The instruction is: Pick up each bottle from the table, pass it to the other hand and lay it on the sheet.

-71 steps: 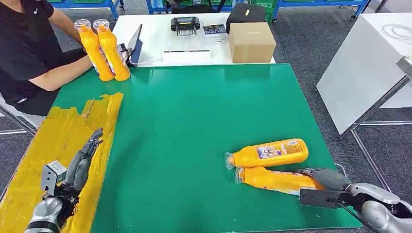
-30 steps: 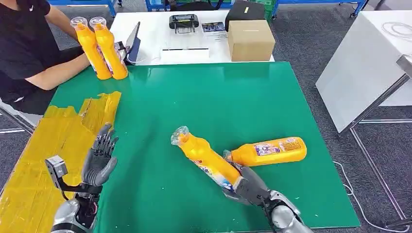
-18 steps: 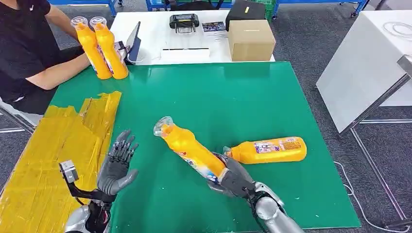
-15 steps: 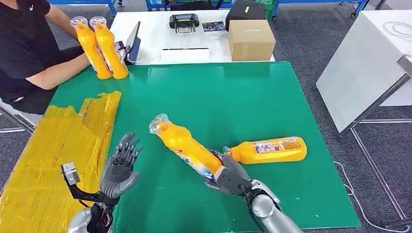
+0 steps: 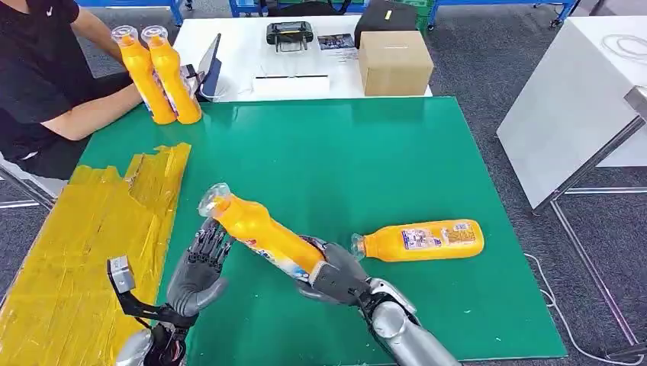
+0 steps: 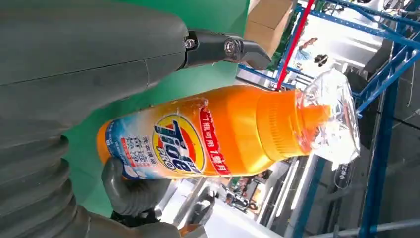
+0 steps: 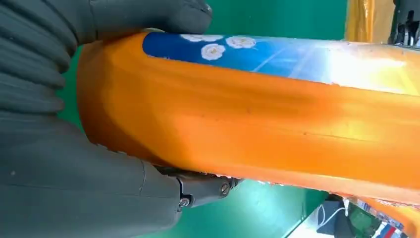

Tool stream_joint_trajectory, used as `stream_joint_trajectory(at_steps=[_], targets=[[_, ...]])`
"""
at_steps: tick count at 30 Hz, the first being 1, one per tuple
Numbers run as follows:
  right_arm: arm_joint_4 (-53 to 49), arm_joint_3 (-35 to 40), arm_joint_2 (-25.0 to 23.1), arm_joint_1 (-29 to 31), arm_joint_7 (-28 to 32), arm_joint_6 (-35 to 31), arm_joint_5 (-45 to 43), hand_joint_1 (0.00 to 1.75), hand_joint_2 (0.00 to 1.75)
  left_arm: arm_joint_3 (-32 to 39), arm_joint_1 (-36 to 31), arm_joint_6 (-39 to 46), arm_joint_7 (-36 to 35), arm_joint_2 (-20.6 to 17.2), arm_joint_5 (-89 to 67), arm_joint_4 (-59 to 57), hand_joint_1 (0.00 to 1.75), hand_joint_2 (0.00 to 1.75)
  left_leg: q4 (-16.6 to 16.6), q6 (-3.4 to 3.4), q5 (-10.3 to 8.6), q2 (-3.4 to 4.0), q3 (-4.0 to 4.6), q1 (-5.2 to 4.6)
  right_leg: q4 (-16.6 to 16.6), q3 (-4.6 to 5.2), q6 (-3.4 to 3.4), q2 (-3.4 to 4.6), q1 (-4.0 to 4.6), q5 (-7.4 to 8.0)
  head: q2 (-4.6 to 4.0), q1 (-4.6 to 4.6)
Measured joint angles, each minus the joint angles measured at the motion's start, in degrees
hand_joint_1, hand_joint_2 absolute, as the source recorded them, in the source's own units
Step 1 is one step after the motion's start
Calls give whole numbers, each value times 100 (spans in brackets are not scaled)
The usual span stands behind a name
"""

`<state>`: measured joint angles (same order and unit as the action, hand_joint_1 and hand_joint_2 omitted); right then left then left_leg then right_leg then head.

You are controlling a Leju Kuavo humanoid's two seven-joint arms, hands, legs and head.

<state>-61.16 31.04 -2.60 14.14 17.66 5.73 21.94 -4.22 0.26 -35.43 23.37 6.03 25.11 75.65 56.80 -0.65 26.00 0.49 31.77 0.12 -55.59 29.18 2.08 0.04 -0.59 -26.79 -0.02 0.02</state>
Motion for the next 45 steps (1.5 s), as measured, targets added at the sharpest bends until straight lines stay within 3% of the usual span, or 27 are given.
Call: stream_joint_trajectory(at_steps=[18, 37, 45], targets=[[155, 74, -28, 63, 0, -9, 4, 175, 175, -85, 0, 2, -20, -2, 20, 0, 0, 175, 0, 0, 0, 0, 0, 0, 0, 0, 0, 0, 0, 0, 0, 0], [1482, 1362, -1178, 574, -417, -245, 459, 175, 175, -122, -57, 689, -66, 13, -350, -2, 0, 175, -1, 2, -1, 2, 5, 4, -2, 8, -1, 0, 7, -1, 0, -4], [1829, 1585, -1305, 757, -446, -295, 326, 175, 175, -76, -45, 774, -92, 11, -418, -20, 0, 175, 0, -1, -3, 1, 5, 0, -1, 7, 0, 0, -1, 0, 0, -2]])
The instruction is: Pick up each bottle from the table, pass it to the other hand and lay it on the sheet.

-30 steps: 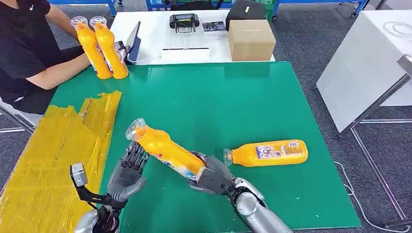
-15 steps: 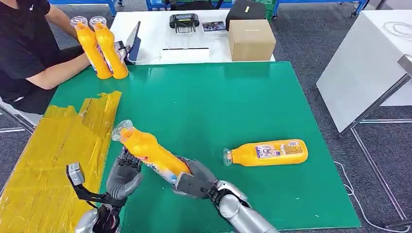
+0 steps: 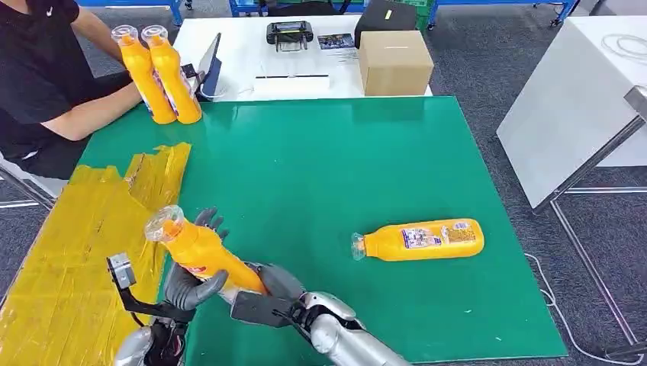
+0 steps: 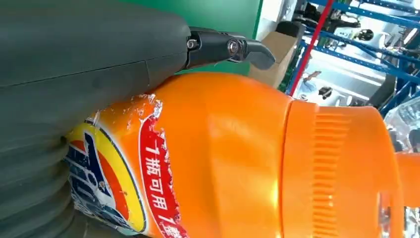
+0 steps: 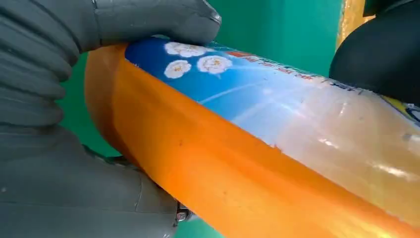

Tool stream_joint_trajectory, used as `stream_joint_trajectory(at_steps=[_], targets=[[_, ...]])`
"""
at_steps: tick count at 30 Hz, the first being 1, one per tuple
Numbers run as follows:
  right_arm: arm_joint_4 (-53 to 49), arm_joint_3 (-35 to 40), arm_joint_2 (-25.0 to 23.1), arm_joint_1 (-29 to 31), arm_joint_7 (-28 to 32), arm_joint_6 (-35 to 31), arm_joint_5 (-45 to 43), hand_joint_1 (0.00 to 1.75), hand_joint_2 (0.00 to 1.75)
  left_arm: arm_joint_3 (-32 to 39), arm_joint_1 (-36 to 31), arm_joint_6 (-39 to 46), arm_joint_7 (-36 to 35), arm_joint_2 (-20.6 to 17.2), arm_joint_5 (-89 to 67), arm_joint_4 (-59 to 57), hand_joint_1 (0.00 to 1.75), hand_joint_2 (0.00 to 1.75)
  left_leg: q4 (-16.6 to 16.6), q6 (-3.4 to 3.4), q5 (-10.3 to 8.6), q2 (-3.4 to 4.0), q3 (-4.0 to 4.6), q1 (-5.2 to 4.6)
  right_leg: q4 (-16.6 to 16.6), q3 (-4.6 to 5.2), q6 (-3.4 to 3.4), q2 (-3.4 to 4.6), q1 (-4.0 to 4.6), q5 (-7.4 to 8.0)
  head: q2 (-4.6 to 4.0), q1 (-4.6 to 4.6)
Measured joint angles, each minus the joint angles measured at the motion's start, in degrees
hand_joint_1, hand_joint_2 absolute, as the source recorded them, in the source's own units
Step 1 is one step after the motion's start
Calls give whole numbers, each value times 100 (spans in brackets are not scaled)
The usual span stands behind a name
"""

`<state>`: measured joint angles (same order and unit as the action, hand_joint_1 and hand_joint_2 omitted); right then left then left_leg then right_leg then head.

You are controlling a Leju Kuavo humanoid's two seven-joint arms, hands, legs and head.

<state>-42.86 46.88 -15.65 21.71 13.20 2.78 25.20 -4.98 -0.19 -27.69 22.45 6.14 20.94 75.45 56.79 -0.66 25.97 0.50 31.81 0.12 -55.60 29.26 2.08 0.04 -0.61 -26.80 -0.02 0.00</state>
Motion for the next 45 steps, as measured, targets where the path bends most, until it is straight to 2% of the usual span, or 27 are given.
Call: stream_joint_trajectory(at_steps=[4, 5, 6, 7, 28, 29, 30, 35, 38, 45], targets=[[144, 116, -15, 67, 0, -48, -131, 175, 175, 0, -1, 85, -13, 0, -153, -9, 0, 175, 0, 0, 0, 0, 0, 0, 0, 1, 0, 0, 0, 0, 0, 0], [177, 150, -15, 81, 0, -55, -153, 175, 175, 0, -3, 92, -13, 0, -190, -20, 33, 175, 0, 0, 0, 0, 0, 0, 0, 0, 0, 0, 1, 0, 0, 2], [201, 173, -15, 94, 0, -59, -166, 175, 175, 0, -3, 92, -13, 0, -216, -31, 166, 175, 0, 0, 0, 0, 0, 0, 0, 1, 0, 0, 1, 0, 0, 2], [225, 196, -15, 105, 0, -61, -177, 175, 175, 0, -3, 90, -13, 0, -225, -42, 175, 175, 0, 0, 0, 0, 0, 0, 0, 2, 0, 0, 1, 0, 0, 0], [524, 341, -68, 204, 39, -142, -245, 175, 175, 0, -3, 68, 63, -9, -286, -144, 175, 175, 0, 1, 0, 0, 0, 1, 0, 2, 0, 1, 1, 0, 0, 2], [527, 341, -66, 203, 48, -164, -245, 82, 175, 0, -3, 66, 72, -9, -288, -142, 175, 175, 0, 1, 0, 0, 0, 2, 0, 2, 0, 1, 2, 0, 0, 0], [531, 343, -66, 202, 57, -179, -245, 0, 175, 0, -4, 61, 81, -11, -299, -142, 175, 175, 0, 1, 0, 0, -1, 2, 0, 3, 0, 1, 2, 0, 0, 2], [527, 341, -33, 195, 79, -426, -134, 0, 175, -4, -46, 290, 441, -85, -1032, -24, 175, 175, 0, 2, -1, 0, 0, 2, -1, 2, 0, 0, 2, 0, 0, 0], [380, 312, 90, 178, 118, -498, -122, 0, 175, 13, -112, 512, 739, -305, -1791, 81, 175, 175, 0, 2, -2, 1, -2, 2, -1, 2, -1, 1, 2, 0, 0, 2], [-834, -405, 923, -34, 181, -393, -131, 0, 175, 593, -80, 1085, 1224, -805, -3214, 335, 175, 175, 0, 2, -2, -4, -3, 1, -1, -3, 0, -4, 1, 0, 0, 2]])
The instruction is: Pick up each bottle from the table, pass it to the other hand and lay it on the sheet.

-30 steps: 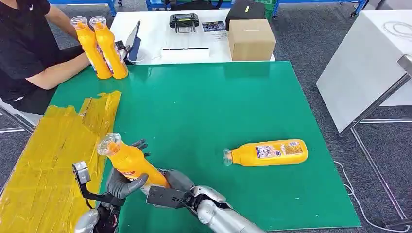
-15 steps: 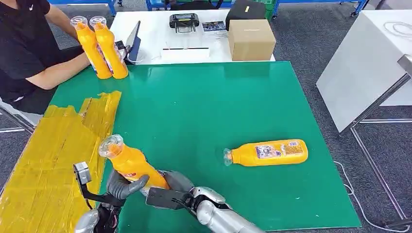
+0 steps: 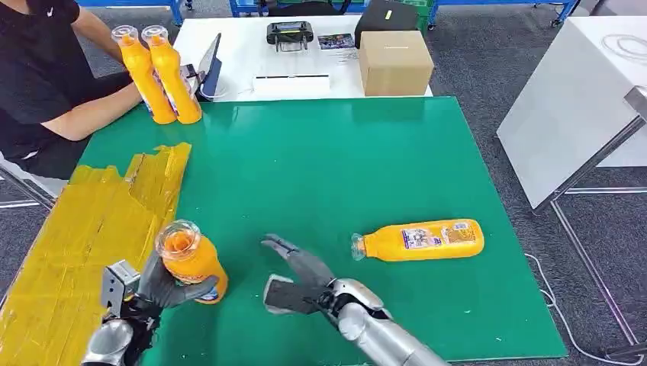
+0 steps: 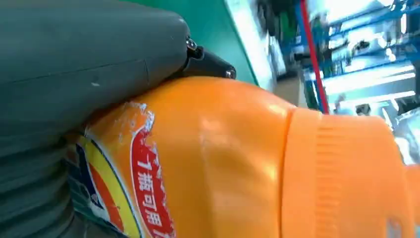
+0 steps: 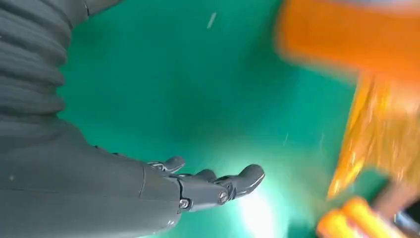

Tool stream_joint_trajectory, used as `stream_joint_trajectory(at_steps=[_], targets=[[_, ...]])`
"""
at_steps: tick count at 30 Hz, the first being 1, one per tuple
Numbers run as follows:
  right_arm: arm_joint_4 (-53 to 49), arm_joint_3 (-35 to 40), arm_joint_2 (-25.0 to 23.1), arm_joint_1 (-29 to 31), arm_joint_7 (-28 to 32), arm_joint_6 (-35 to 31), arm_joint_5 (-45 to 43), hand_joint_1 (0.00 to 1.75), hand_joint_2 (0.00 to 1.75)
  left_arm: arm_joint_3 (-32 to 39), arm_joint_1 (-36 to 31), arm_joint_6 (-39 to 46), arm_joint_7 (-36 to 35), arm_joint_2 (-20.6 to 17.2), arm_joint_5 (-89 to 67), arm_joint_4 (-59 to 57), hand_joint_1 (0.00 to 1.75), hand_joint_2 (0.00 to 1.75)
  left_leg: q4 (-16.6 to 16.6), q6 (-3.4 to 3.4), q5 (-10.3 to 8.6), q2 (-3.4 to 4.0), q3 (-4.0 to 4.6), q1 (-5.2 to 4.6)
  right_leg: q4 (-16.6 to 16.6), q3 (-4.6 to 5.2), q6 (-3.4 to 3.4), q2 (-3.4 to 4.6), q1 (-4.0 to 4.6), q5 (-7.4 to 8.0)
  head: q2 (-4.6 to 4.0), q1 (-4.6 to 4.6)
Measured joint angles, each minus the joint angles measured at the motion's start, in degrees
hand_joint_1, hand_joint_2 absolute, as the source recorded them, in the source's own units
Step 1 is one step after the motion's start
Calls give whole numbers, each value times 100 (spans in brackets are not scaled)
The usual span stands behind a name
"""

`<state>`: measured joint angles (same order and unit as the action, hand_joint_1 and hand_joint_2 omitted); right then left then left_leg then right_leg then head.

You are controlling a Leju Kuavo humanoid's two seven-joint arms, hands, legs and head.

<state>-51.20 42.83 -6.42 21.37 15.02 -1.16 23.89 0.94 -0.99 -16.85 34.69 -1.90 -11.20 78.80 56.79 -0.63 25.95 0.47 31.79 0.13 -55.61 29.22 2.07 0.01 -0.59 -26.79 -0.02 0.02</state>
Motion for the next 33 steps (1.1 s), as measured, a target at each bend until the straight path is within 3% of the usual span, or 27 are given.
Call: stream_joint_trajectory(at_steps=[5, 11, 15, 21, 24, 33], targets=[[-711, -509, 439, -126, 17, 109, 7, 0, 175, 342, -6, 330, 52, -299, -587, 114, 175, 175, 0, 0, 0, 0, -8, -1, 0, -5, 0, 0, 0, 0, 0, 0], [-1055, -688, 598, -226, 17, 113, 9, 0, 175, 426, -5, 366, 52, -395, -637, 118, 175, 175, -1, 2, -1, 0, -9, 1, -2, -7, 0, 0, 4, 0, 0, 0], [-1188, -793, 708, -239, 87, 124, -28, 0, 175, 402, -44, 1022, -50, -670, -1715, 142, 175, 175, -1, 2, -1, 0, -10, 1, -3, -8, -1, 1, 4, 0, 0, 0], [-1243, -983, 887, -169, 164, 325, -76, 0, 175, 332, -151, 1385, -308, -1871, -3313, -167, 175, 175, -2, 8, -4, 25, -18, 12, -11, 0, -2, 22, 17, 1, 0, 0], [-1241, -1018, 924, -140, 175, 341, -77, 0, 175, 316, -150, 1383, -332, -2186, -3391, -320, 175, 175, -2, 15, -8, 22, -15, 16, -13, 2, -3, 18, 19, 0, 0, 2], [-1219, -1018, 1055, 203, 236, 533, -219, 0, 175, -617, -254, -266, -702, -4053, -2975, -479, 175, 175, -1, 20, -13, 6, 1, 17, -14, 15, -4, 7, 21, -1, 0, -4]])
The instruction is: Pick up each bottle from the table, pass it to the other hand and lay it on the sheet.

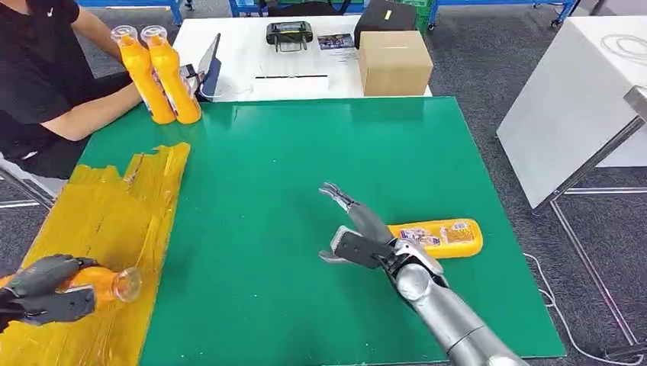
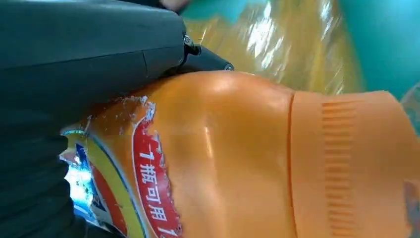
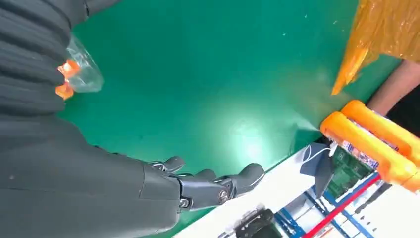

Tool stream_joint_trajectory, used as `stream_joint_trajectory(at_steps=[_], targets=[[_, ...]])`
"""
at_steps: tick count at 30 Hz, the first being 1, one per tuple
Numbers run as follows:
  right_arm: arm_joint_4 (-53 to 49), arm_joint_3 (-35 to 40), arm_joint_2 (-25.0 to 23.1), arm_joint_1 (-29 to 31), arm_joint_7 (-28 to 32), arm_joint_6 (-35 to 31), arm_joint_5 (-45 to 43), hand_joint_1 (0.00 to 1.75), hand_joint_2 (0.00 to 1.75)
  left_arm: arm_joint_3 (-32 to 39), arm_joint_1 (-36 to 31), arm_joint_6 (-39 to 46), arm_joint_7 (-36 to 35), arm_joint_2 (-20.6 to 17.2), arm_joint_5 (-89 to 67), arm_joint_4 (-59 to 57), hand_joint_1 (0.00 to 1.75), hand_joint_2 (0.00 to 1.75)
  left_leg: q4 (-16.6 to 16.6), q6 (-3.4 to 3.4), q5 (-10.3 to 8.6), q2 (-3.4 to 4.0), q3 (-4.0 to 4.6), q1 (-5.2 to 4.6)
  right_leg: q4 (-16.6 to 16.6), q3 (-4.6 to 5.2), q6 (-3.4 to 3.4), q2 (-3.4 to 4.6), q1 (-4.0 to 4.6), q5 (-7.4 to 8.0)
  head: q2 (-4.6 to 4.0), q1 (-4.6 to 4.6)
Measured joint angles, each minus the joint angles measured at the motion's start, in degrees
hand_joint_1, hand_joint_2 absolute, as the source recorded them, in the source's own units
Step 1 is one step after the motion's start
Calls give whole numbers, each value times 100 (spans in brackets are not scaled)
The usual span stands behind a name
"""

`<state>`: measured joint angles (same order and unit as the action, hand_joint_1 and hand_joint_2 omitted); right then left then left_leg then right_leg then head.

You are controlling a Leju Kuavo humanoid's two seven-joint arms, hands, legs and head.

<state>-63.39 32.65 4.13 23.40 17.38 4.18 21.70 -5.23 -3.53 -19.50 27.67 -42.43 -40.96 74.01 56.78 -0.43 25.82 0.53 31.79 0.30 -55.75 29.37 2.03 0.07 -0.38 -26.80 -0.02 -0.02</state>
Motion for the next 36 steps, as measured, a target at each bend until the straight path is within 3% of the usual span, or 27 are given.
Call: stream_joint_trajectory(at_steps=[8, 12, 16, 19, 24, 32, 36], targets=[[0, 81, 74, 205, -44, 166, -184, 0, 175, -883, -128, -1197, -439, -1396, 1836, 464, 175, 175, 0, 0, 0, 1, 7, -1, 0, -1, 1, 1, -2, 1, 0, 2], [0, 155, 92, 315, -81, 234, -264, 0, 175, -979, 95, -1422, -489, -1863, 2715, 877, 175, 175, 0, 0, 0, -1, 10, -1, 0, 0, 1, 0, -2, 1, 0, 0], [15, 245, 107, 407, -105, 251, -334, 0, 175, -1014, 161, -1672, -474, -2047, 3346, 1358, 175, 175, 0, 0, 0, -10, 11, -2, 2, 2, 1, -10, -2, 0, 0, -2], [37, 308, 103, 460, -116, 251, -365, 0, 175, -1270, -248, -1744, -255, -1959, 3118, 1453, 175, 175, 0, -2, -3, -22, 11, -4, 3, -2, 1, -21, -4, 1, 0, 0], [109, 476, 0, 622, -136, 282, -411, 0, 175, -2315, -1365, -1265, 225, -1076, 2367, 729, 175, 175, 0, 1, -22, -69, 11, -6, 1, -14, 2, -60, -8, 2, 0, -2], [181, 575, -24, 667, -144, 282, -424, 0, 175, -2974, -1932, -1108, 337, -563, 2311, 246, 175, 175, 4, 1, -22, -65, 19, -8, 2, 0, 3, -57, -9, 2, 0, 2], [223, 640, -94, 731, -144, 289, -426, 0, 175, -3333, -2301, -795, 444, -3, 1995, -357, 175, 175, 3, 1, -22, -71, 22, -10, 2, -3, 3, -64, -10, 2, 0, 0]])
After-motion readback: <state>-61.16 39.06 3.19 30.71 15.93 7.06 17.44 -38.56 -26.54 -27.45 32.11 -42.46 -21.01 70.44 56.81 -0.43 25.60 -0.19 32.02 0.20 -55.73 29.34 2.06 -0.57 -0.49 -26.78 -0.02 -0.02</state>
